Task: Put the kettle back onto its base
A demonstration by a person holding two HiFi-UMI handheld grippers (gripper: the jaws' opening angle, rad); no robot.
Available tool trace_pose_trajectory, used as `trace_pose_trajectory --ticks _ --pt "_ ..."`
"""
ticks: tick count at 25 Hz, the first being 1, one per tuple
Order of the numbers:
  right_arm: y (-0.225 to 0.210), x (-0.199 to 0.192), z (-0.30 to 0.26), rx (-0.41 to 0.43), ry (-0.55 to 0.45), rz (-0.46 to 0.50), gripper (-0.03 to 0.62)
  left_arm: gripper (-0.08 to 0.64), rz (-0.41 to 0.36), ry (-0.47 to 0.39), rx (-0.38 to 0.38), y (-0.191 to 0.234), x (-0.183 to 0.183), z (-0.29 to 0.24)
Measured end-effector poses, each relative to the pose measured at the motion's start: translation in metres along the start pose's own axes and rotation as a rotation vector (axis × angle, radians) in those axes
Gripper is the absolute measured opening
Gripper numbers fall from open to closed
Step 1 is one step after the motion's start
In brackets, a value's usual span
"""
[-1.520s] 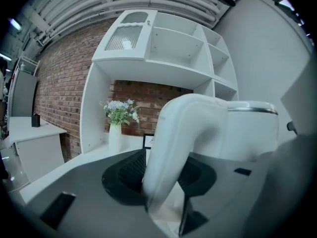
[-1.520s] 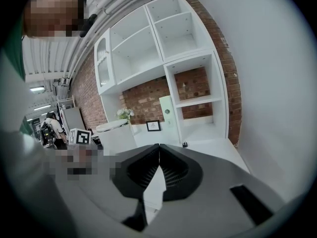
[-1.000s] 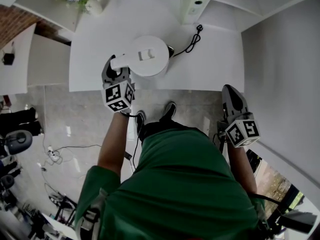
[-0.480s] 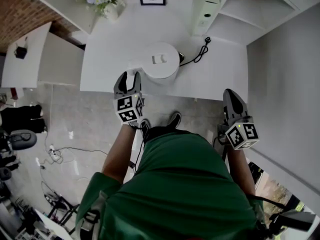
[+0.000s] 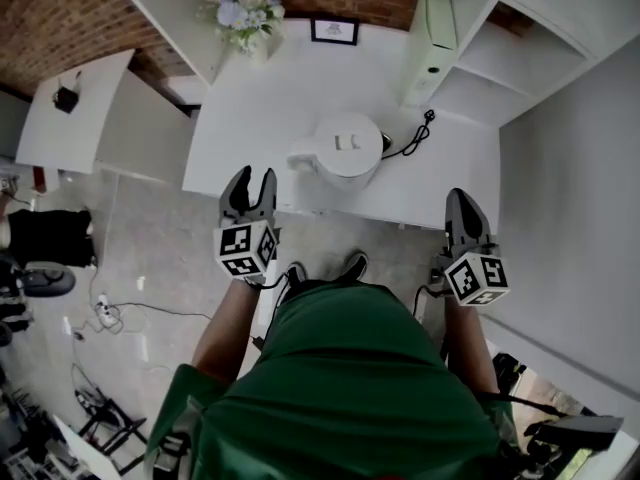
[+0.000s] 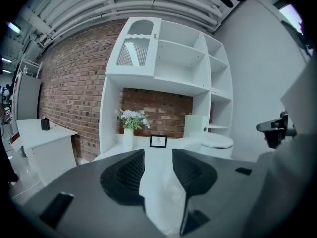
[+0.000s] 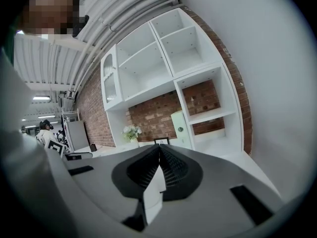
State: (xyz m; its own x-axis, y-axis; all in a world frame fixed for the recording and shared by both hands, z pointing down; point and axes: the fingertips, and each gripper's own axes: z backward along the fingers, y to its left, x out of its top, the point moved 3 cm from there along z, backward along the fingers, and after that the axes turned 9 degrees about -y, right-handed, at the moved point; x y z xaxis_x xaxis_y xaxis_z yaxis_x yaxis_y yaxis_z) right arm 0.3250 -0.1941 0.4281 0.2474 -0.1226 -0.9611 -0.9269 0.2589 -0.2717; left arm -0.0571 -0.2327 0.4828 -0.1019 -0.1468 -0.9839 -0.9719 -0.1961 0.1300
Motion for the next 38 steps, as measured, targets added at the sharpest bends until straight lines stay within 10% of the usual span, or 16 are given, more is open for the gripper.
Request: trace_pose_trajectory --ticks 12,17,26,38 --pt "0.071 0.025 -0.017 -0.010 -0.102 0.115 0.021 0.075 -0.019 -0.106 -0.159 0.030 0.074 0.039" --pt "0.097 0.035 -0.019 -0.025 -0.123 0.191 0.021 0.048 -0.147 -0.162 -0.149 0.050 0.091 0.054" --pt "0.116 0.062 -0.008 -0.066 -0.167 0.411 0.021 0.038 -0.155 -0.204 -0.181 0.065 0.103 0.056" --pt "0.108 0.078 0.002 -0.059 -0.206 0.463 0.021 0.038 -0.126 -0.259 -0.165 0.048 0.131 0.055"
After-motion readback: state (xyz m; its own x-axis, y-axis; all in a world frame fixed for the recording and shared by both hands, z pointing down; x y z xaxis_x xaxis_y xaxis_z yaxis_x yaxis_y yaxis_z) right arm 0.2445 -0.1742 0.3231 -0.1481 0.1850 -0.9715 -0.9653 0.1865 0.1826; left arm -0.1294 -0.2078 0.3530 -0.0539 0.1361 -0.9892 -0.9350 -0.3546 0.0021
